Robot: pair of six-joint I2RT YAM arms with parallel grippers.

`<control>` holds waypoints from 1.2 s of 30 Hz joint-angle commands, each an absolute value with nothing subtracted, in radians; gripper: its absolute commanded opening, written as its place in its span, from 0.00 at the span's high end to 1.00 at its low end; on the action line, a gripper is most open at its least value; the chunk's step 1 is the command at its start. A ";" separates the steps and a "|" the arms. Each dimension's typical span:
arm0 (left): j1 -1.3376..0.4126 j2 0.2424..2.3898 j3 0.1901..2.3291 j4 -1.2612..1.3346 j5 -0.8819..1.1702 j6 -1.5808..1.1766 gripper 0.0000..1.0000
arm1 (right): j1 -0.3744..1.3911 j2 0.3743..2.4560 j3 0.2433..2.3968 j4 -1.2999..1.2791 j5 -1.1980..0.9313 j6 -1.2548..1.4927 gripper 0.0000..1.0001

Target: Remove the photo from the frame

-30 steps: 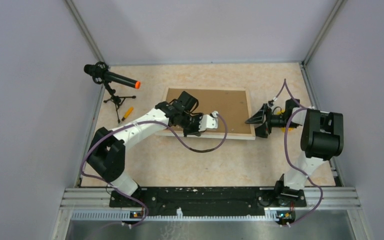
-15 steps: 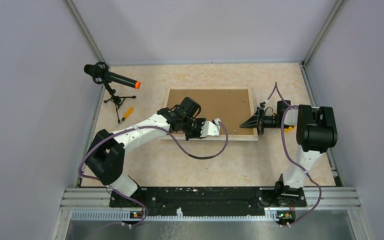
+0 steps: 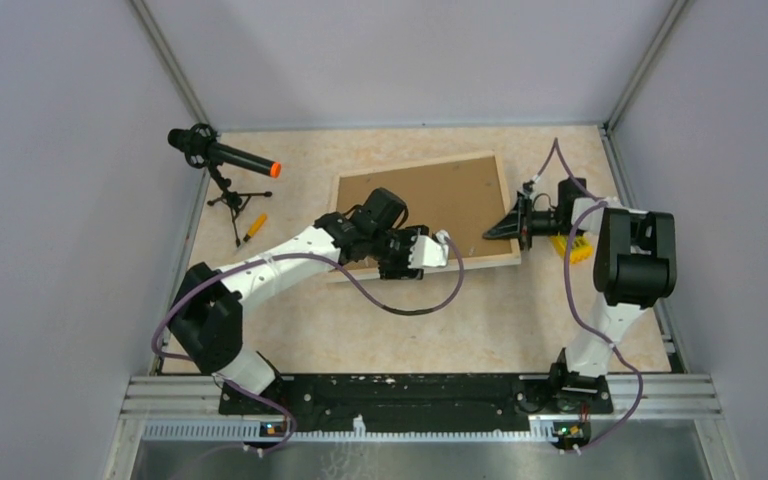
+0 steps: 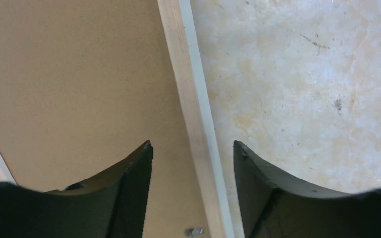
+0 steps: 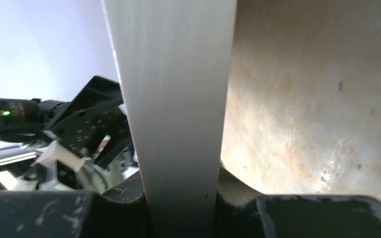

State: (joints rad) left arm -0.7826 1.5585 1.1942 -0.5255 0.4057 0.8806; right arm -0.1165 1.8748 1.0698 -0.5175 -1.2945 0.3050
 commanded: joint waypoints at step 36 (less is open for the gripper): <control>-0.505 1.454 1.793 -0.365 0.070 0.290 0.01 | 0.106 1.585 2.300 -1.016 -0.407 -0.453 1.00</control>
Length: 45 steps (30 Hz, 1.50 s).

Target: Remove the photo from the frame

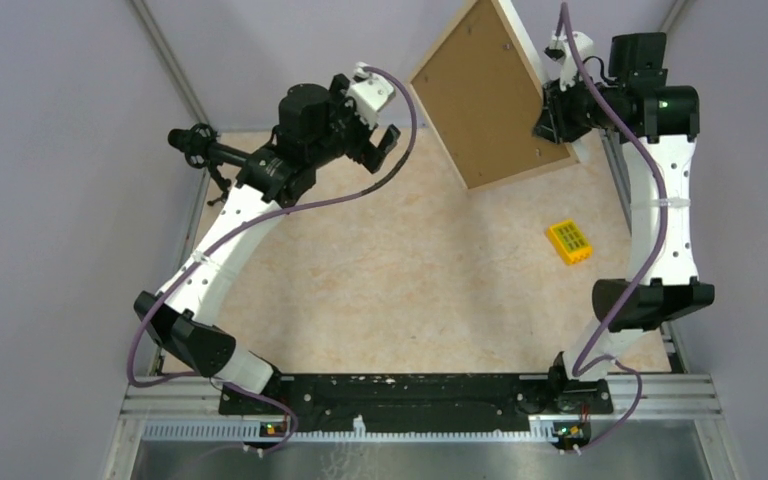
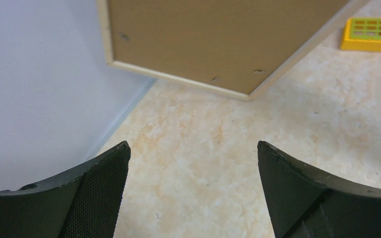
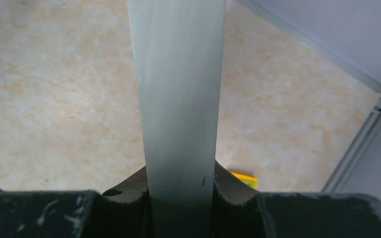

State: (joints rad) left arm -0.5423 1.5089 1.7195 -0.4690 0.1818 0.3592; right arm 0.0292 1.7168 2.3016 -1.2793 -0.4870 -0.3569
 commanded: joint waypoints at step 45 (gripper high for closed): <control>-0.339 1.363 1.574 -0.376 0.191 0.236 0.01 | 0.986 1.116 0.501 0.004 0.318 -0.973 1.00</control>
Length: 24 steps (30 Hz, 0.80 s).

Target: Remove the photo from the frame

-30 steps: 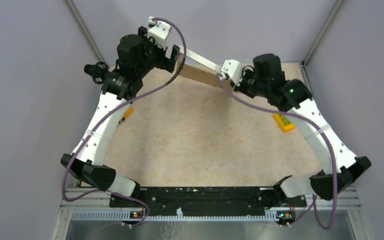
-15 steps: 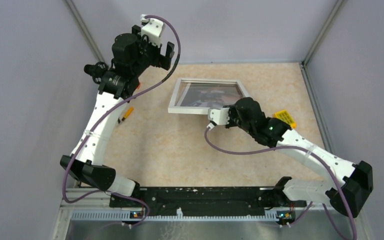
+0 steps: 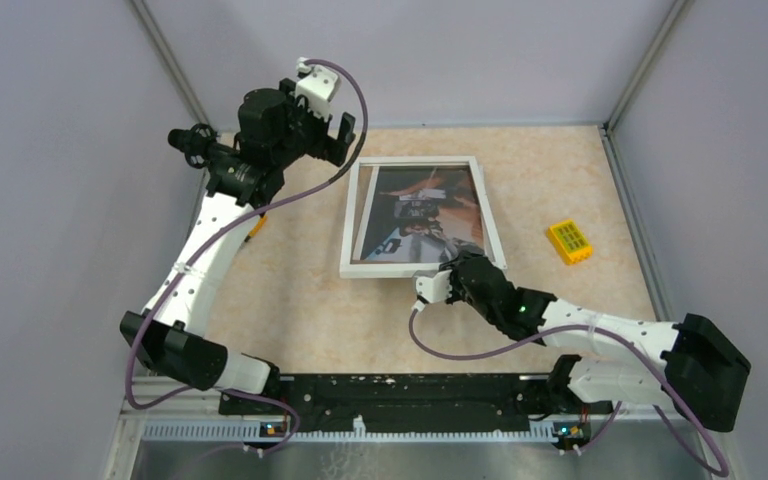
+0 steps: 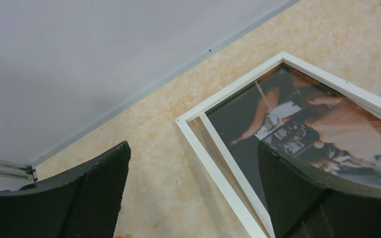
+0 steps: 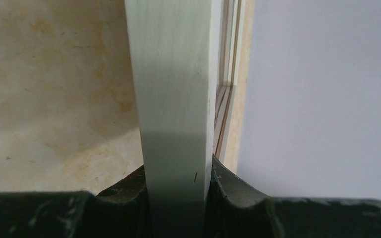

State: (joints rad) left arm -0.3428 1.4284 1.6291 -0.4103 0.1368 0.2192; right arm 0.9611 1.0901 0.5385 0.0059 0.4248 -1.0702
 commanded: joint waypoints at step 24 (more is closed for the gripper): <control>-0.340 1.277 1.270 -0.445 0.290 0.378 0.01 | 1.025 1.214 0.554 -0.356 0.020 -0.739 0.01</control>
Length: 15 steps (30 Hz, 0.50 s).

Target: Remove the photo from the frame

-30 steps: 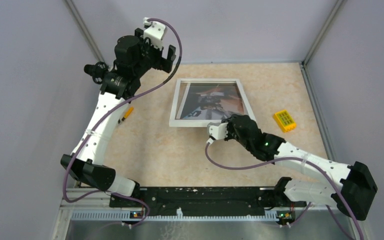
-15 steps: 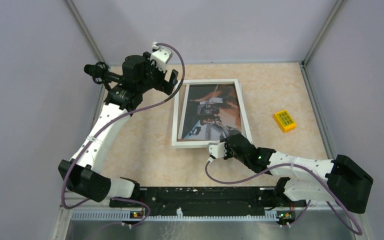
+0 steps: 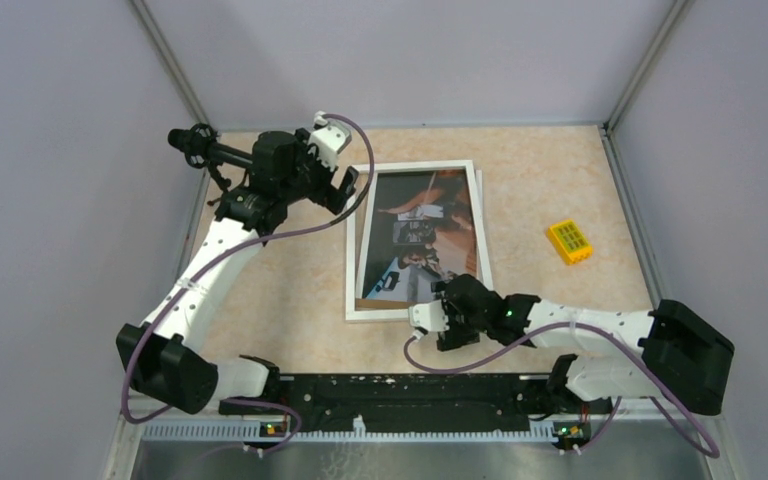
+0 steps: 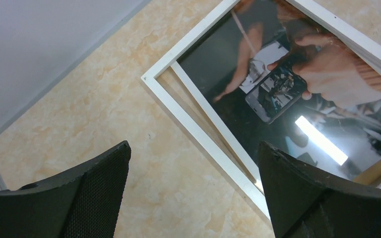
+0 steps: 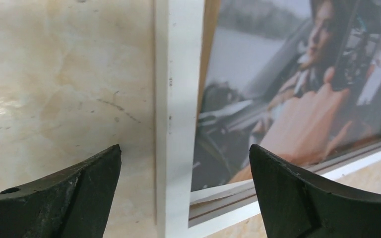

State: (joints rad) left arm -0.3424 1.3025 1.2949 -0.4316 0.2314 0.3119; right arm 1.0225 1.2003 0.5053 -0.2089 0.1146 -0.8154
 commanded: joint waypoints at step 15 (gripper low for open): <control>-0.345 1.377 1.141 -0.506 0.400 0.342 0.01 | 0.415 1.477 1.206 -0.733 -0.399 -0.458 0.01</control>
